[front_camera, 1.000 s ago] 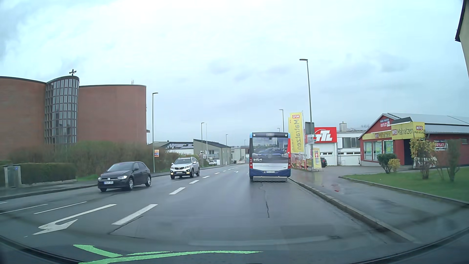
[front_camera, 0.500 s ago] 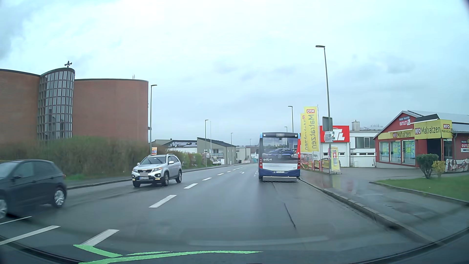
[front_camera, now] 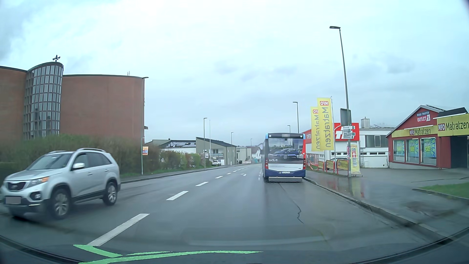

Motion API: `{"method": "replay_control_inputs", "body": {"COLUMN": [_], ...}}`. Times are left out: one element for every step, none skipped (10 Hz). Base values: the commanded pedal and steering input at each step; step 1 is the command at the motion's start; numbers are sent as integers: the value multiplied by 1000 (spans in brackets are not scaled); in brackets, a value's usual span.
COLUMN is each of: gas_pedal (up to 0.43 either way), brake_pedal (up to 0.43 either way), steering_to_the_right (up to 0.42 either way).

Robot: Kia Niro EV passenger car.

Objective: Follow the waypoints while adhering to traffic rules and regulations

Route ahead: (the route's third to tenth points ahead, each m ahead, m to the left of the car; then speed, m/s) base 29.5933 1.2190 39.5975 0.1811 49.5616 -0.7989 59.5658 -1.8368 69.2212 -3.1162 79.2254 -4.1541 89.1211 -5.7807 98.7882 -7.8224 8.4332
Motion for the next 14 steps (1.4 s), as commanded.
{"method": "replay_control_inputs", "body": {"gas_pedal": [220, 220, 220, 220, 220, 220, 220, 220, 220, 220, 220, 197, 197, 197], "brake_pedal": [0, 0, 0, 0, 0, 0, 0, 0, 0, 0, 0, 0, 0, 0], "steering_to_the_right": [0, 0, 0, 3, 7, 10, 10, 11, 12, 13, 13, 13, 13, 14]}}
